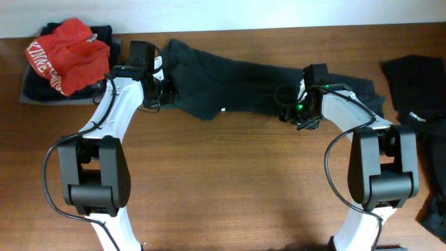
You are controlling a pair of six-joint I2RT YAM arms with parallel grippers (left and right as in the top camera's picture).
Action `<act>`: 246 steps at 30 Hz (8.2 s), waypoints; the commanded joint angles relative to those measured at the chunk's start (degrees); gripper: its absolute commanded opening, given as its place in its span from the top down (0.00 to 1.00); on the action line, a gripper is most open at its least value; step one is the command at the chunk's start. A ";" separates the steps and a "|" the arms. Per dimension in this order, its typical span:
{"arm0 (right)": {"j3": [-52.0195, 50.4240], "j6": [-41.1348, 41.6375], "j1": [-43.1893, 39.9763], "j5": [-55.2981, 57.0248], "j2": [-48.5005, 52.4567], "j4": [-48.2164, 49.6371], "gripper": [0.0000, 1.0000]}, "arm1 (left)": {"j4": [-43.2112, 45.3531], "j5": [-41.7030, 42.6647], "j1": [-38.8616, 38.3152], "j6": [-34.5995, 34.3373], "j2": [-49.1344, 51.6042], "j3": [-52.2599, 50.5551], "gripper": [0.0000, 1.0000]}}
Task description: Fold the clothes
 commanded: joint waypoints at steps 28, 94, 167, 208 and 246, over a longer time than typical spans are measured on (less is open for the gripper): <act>-3.39 0.66 0.48 0.94 0.11 3.30 0.41 | 30.51 -1.18 -3.02 -8.96 -1.64 1.05 0.99; 4.33 6.03 -1.14 4.35 -11.58 2.93 0.32 | 28.35 -29.18 -6.19 6.54 2.25 1.05 0.01; 14.71 8.83 -27.26 -5.92 2.21 11.93 0.96 | 16.63 -13.79 -6.69 14.40 2.64 1.07 0.08; 21.94 -4.90 -25.44 -4.70 13.00 -7.10 0.85 | 17.05 -2.12 -13.84 19.34 5.27 1.05 0.27; 41.94 -2.51 -28.41 -5.77 6.08 -17.53 0.59 | 20.44 5.01 -15.76 19.26 5.35 1.05 0.51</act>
